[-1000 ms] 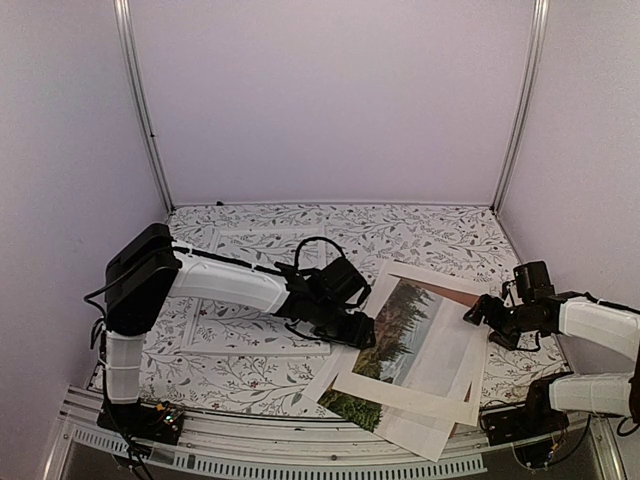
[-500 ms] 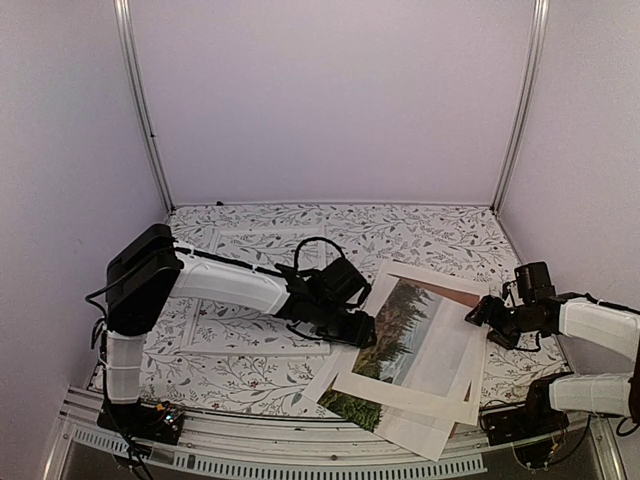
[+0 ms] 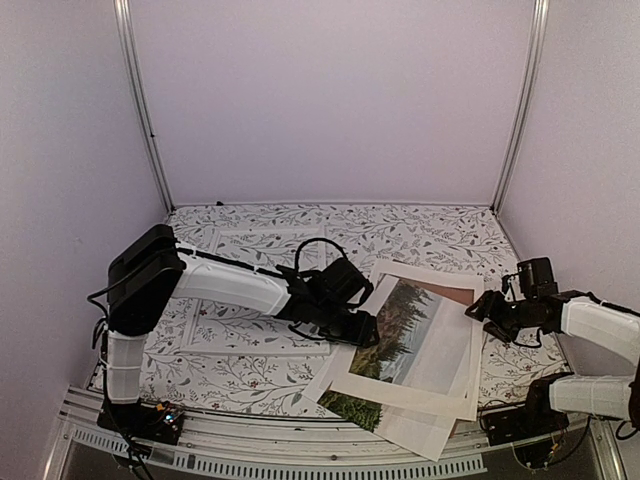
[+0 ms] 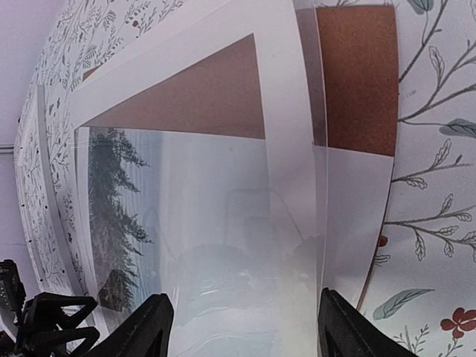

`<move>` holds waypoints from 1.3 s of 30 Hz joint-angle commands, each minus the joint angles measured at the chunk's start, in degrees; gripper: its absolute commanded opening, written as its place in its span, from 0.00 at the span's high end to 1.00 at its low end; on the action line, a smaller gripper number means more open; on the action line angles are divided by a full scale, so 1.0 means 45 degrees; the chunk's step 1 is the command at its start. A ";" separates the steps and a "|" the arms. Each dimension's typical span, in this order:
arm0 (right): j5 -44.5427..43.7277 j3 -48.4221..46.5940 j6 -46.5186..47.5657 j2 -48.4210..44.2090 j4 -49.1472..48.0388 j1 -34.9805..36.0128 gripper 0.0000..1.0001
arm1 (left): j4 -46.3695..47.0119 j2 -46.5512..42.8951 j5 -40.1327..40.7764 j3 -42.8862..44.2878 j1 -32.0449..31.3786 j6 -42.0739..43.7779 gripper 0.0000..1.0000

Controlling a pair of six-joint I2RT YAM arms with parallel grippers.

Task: Put the photo into the frame
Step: Pick up the glass panel from the mat board.

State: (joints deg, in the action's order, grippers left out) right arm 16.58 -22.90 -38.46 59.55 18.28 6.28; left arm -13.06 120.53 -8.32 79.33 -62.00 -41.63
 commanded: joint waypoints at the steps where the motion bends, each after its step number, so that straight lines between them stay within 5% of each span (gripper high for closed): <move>1: 0.1179 -0.0436 0.0105 -0.0320 -0.0534 0.0049 0.31 | -0.0477 0.0642 -0.0124 -0.0324 -0.0149 0.0040 0.40; 16: 0.1559 -0.0694 0.1709 -0.0262 -0.0490 0.0052 0.35 | -0.0250 0.0695 -0.0205 -0.0499 -0.0159 0.0056 0.40; 39: 0.1079 -0.1246 0.2492 0.1852 -0.1572 0.0057 0.28 | -0.0089 0.0696 -0.0226 -0.0558 -0.0159 0.0225 0.41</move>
State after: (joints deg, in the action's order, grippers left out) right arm 18.57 -26.85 -27.55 66.26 14.48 6.31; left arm -11.14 120.68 -8.60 78.72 -62.00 -41.36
